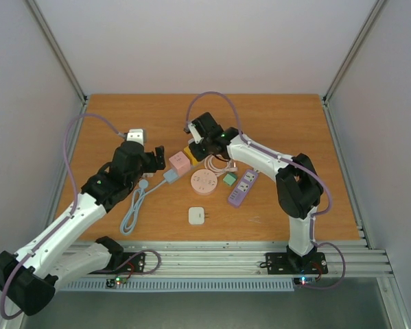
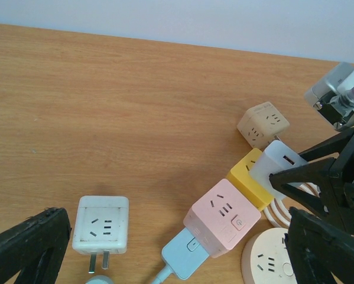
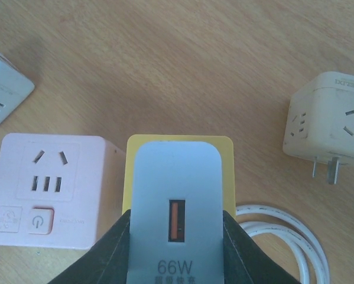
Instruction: Insert the plug
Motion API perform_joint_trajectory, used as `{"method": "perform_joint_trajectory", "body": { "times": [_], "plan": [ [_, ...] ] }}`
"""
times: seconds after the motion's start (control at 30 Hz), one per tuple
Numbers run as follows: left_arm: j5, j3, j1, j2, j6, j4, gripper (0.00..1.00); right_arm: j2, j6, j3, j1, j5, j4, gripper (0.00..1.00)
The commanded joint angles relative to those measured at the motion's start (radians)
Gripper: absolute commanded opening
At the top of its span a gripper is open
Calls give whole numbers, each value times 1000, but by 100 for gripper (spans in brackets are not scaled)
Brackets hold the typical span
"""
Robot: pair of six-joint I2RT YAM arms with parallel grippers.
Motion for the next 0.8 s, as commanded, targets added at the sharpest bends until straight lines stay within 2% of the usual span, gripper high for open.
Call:
{"method": "perform_joint_trajectory", "body": {
  "times": [0.0, 0.13, 0.23, 0.3, 0.47, 0.57, 0.67, 0.77],
  "plan": [
    [-13, 6, 5, 16, -4, 14, 99, 46, 19, -49, 20, 64, -177, 28],
    [-14, 27, 14, 52, -21, -4, 99, -50, 65, 15, 21, 34, -142, 58],
    [1, 43, 37, 82, -45, -32, 99, -125, 86, 45, 19, 9, -100, 76],
    [30, 41, 62, 96, -58, -37, 99, -173, 94, 46, 18, 7, -85, 84],
    [131, 13, 139, 149, -113, -30, 99, -312, 145, -50, 11, 37, -31, 88],
    [160, 14, 168, 207, -145, -34, 99, -384, 228, -141, -7, 159, -14, 88],
    [192, 18, 183, 259, -170, -27, 95, -432, 363, -209, -55, 231, -73, 83],
    [237, 3, 183, 276, -180, 27, 92, -491, 510, -340, -124, 180, -66, 78]
  ]
}}
